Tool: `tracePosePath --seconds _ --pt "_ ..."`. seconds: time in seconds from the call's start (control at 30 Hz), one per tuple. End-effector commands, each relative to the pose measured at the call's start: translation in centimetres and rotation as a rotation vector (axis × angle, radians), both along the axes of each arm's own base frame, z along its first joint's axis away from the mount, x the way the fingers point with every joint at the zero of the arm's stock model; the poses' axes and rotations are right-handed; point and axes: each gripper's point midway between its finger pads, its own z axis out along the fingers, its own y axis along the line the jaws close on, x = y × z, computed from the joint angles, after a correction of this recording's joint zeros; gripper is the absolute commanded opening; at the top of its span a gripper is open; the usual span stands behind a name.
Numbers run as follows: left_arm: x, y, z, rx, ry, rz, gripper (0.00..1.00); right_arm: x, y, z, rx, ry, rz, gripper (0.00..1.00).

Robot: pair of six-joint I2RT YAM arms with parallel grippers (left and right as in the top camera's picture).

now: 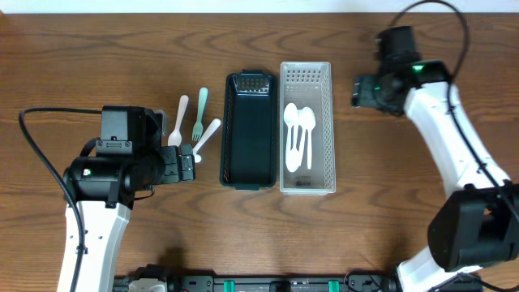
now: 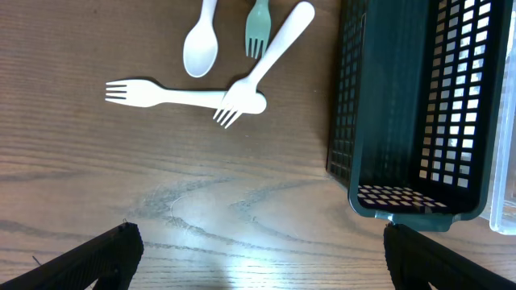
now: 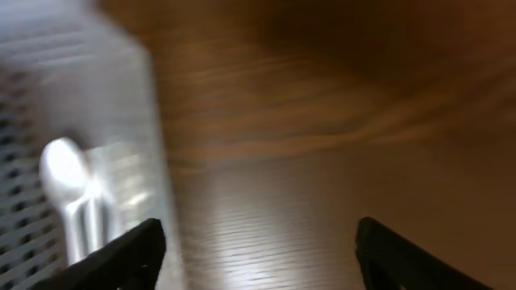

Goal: Pack container

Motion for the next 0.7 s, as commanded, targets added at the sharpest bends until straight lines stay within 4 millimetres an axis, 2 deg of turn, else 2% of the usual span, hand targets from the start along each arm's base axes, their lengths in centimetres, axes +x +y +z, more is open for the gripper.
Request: tracePosePath --seconds 0.0,0.03,0.1,0.3,0.67 --pt "0.2 0.3 0.4 0.018 -0.011 -0.006 0.98 0.4 -2.4 0.9 0.011 -0.021 -0.055 0.85" --pt "0.2 0.3 0.4 0.018 -0.011 -0.006 0.98 0.4 -3.1 0.9 0.017 -0.021 -0.070 0.88" --pt "0.2 0.3 0.4 0.017 -0.011 -0.006 0.98 0.3 -4.3 0.9 0.021 -0.020 -0.100 0.99" --pt "0.2 0.3 0.4 0.018 -0.011 -0.006 0.98 0.2 -5.9 0.9 0.020 -0.017 -0.139 0.99" --pt "0.2 0.3 0.4 0.017 -0.011 -0.006 0.98 0.2 -5.9 0.9 0.020 -0.017 -0.140 0.99"
